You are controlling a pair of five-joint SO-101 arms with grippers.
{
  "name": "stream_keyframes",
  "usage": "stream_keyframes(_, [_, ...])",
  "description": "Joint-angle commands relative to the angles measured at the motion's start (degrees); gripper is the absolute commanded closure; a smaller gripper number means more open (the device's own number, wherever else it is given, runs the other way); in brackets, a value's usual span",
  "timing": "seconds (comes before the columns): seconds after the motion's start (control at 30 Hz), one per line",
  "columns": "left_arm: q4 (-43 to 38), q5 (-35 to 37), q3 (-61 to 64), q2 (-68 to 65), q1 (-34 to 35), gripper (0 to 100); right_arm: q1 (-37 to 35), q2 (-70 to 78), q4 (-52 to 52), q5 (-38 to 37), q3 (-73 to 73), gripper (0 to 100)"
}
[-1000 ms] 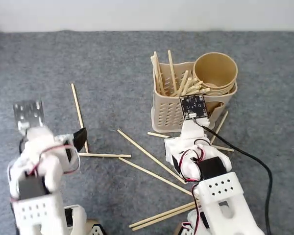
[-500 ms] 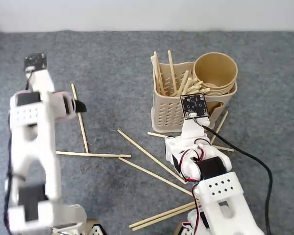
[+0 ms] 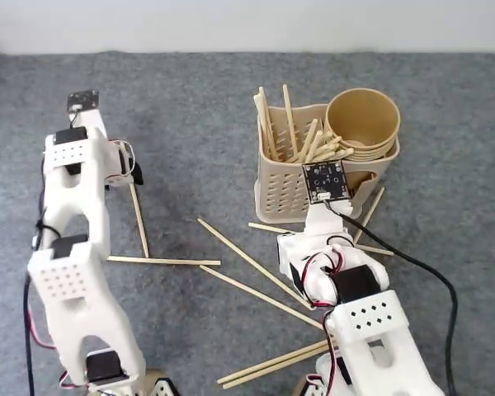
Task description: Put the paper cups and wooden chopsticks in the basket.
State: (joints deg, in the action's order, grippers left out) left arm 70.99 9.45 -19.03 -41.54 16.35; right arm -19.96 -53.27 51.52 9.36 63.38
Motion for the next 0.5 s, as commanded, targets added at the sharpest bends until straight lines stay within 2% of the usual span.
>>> stream_keyframes(0.0, [2.4, -0.7, -8.7, -2.7, -0.5, 83, 0.2, -0.7, -1.0, 0.6, -0.4, 78.6])
stream_keyframes(0.17, [7.4, -0.7, -16.7, -8.4, -1.1, 88, 0.2, -0.7, -1.0, 0.6, -0.4, 78.6])
stream_keyframes(0.33, [11.9, -0.7, -22.9, -12.2, -1.9, 99, 0.4, -0.7, -1.0, 0.6, -0.4, 78.6])
stream_keyframes(0.47, [17.5, -0.6, -27.4, -13.0, -3.2, 99, 0.4, -0.7, -1.0, 0.6, -0.4, 78.6])
